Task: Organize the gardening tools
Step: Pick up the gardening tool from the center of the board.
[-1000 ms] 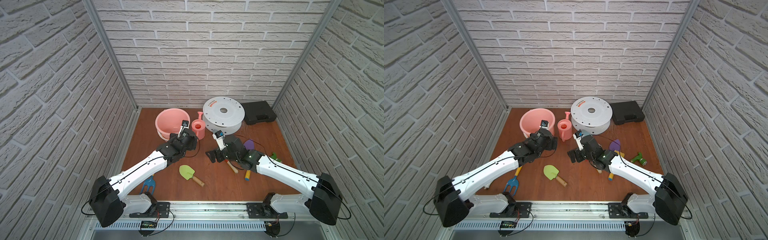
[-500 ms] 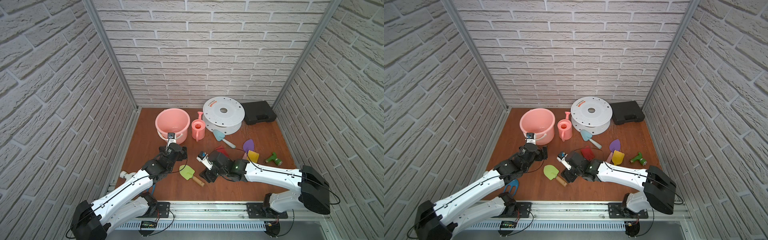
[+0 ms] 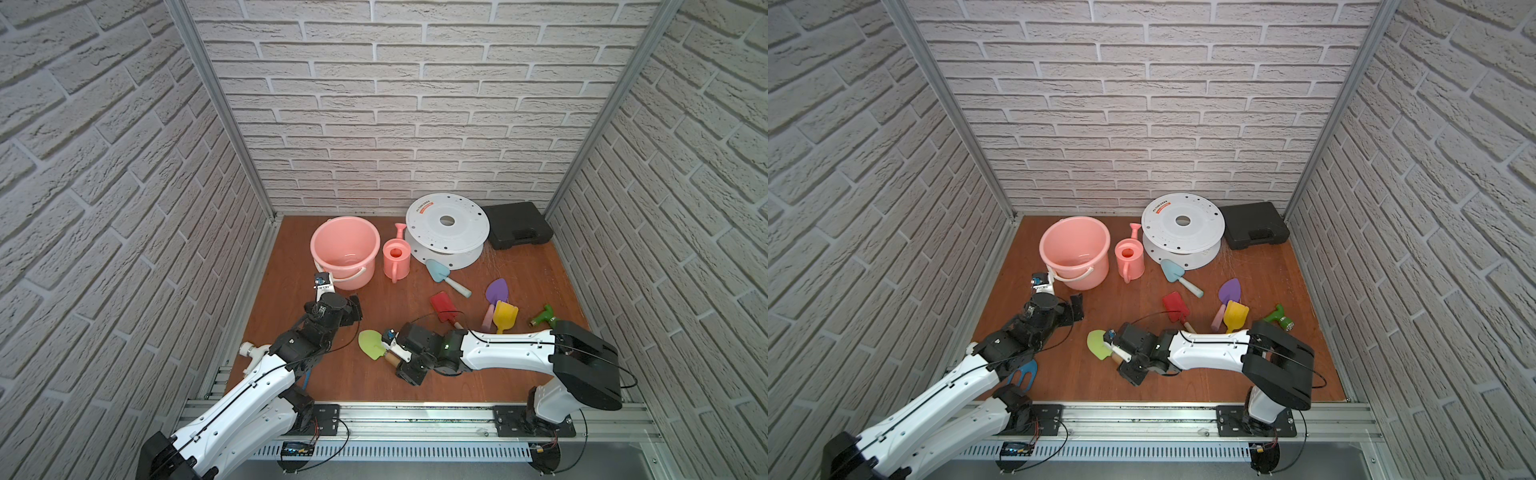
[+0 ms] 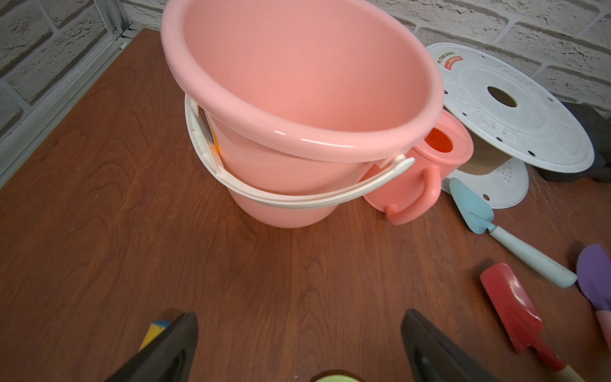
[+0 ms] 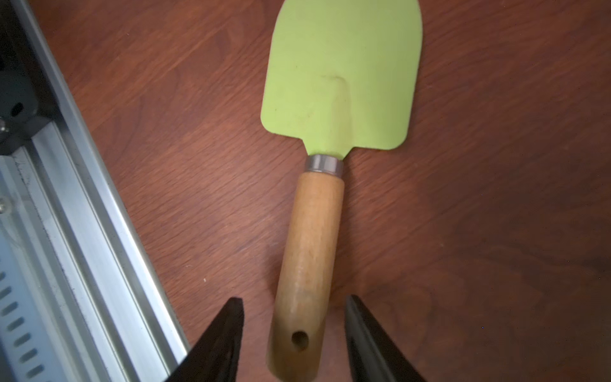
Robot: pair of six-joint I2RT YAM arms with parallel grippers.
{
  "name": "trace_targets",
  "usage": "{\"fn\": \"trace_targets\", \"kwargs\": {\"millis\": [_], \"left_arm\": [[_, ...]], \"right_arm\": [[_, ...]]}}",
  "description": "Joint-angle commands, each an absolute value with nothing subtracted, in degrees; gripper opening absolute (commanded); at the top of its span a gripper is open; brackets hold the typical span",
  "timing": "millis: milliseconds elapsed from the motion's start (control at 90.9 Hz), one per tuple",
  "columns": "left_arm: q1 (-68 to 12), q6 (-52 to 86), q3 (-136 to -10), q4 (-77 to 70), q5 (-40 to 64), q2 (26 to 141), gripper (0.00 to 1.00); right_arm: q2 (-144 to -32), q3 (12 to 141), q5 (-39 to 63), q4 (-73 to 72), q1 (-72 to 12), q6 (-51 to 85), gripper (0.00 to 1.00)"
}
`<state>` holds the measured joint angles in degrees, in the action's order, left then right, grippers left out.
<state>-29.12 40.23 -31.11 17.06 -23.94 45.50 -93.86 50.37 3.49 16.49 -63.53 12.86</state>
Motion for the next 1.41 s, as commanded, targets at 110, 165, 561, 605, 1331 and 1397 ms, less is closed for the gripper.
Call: {"fn": "trace_targets", "kwargs": {"millis": [110, 165, 561, 605, 1331, 1397], "left_arm": [[-28.7, 40.8, -30.2, 15.1, -23.2, 44.8, 0.98], [-28.6, 40.8, -29.9, 15.0, -22.9, 44.4, 0.98], [-28.6, 42.5, -31.2, 12.3, -16.6, 42.2, 0.89], [-28.6, 42.9, -31.5, 11.0, -14.6, 42.1, 0.87], [-28.9, 49.3, -34.8, -12.8, 18.6, 57.5, 0.3], [-28.9, 48.7, -34.8, -12.3, 18.9, 57.7, 0.21]], "right_arm": [[-96.0, 52.0, 1.4, 14.1, -63.8, 13.1, 0.25], [-95.3, 51.8, 0.7, 13.8, -63.8, 13.0, 0.15], [-81.5, 44.3, -10.7, 7.0, -63.8, 12.8, 0.03], [-79.4, 42.4, -13.2, 5.1, -63.8, 12.5, 0.03], [-62.4, 31.7, -25.6, -4.5, -63.8, 10.5, 0.03], [-62.0, 31.5, -25.6, -4.7, -63.8, 10.5, 0.03]]}}
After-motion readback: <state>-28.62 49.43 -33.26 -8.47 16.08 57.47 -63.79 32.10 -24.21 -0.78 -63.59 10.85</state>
